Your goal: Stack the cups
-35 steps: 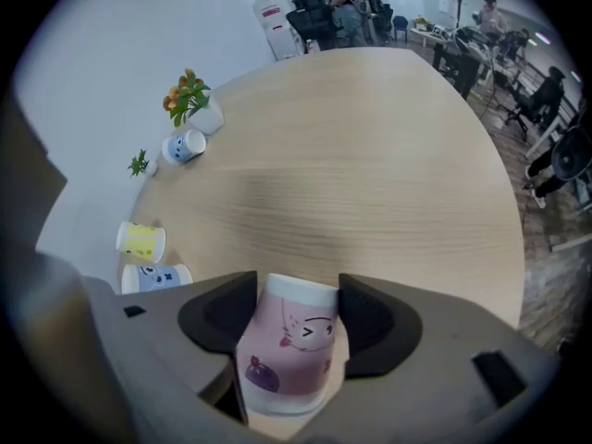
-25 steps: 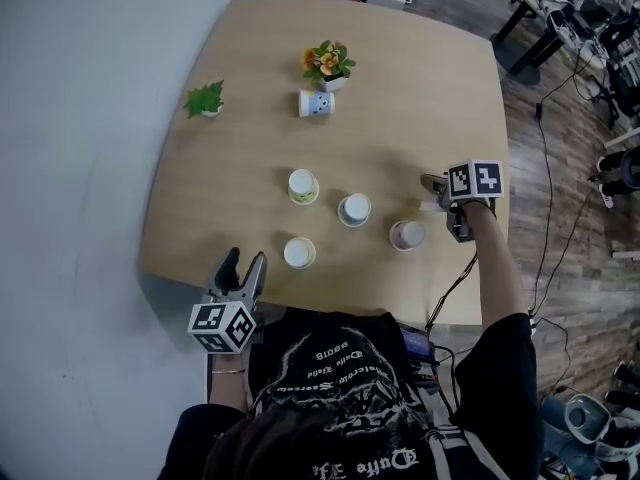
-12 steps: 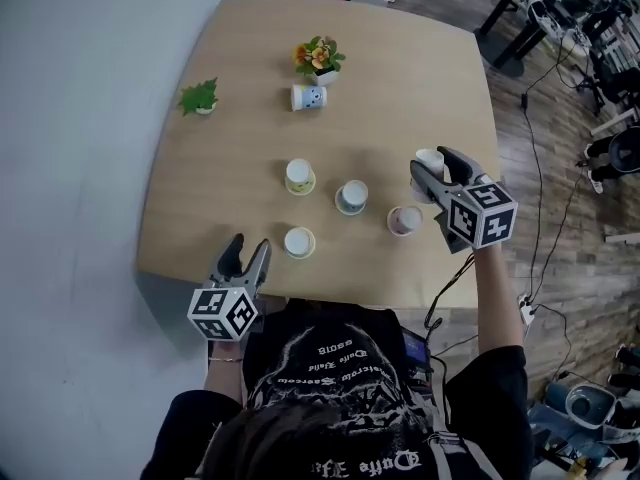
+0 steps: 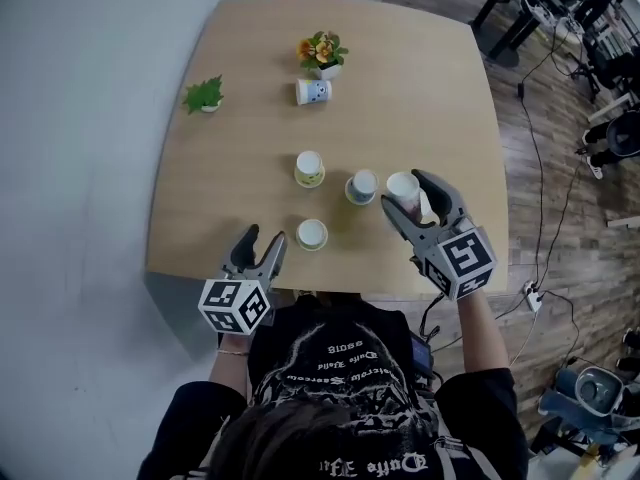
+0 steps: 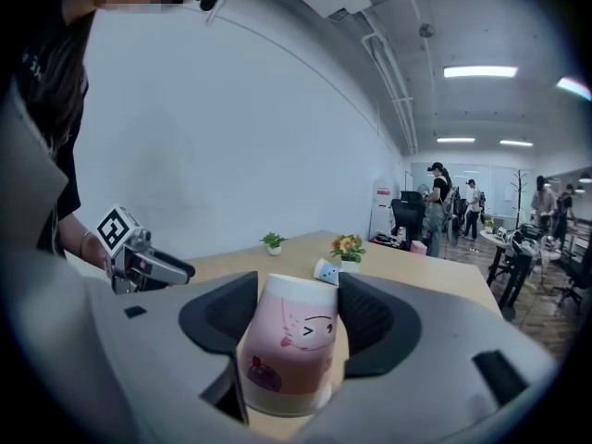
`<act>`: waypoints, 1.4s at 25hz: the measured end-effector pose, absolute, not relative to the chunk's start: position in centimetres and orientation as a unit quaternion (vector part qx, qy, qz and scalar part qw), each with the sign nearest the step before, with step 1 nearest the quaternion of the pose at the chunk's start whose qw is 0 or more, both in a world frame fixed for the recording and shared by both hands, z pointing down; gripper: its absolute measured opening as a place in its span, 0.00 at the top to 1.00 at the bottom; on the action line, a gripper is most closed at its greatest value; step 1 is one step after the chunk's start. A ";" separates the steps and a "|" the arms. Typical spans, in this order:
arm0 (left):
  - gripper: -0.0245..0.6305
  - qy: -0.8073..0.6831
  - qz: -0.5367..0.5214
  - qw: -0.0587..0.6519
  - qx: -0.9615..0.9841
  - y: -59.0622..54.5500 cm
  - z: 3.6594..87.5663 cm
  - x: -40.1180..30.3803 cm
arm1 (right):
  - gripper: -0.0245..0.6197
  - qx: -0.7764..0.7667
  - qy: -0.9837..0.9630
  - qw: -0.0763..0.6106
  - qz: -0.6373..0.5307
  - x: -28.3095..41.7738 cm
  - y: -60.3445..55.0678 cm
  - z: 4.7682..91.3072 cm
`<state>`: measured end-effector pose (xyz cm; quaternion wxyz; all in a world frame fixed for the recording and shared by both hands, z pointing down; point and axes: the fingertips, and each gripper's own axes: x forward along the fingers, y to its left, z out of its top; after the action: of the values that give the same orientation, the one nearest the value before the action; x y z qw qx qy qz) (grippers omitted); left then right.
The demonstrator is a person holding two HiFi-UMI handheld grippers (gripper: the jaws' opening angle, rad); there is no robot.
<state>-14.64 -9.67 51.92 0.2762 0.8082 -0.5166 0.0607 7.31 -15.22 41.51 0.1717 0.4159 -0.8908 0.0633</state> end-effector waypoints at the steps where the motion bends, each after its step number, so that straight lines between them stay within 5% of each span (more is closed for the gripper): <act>1: 0.59 -0.514 0.061 0.276 0.810 -9.6 51.9 -14.6 | 0.53 0.409 -0.894 0.174 0.060 6.6 -14.6 42.1; 35: 0.59 -0.557 0.100 0.285 0.774 -8.7 53.4 -17.3 | 0.51 0.408 -0.899 0.141 0.080 -0.4 -12.8 56.4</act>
<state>-17.31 -8.75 53.35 0.2850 0.7736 -0.5571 0.0997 -0.41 -12.85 56.36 0.1406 0.4080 -0.8986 0.0798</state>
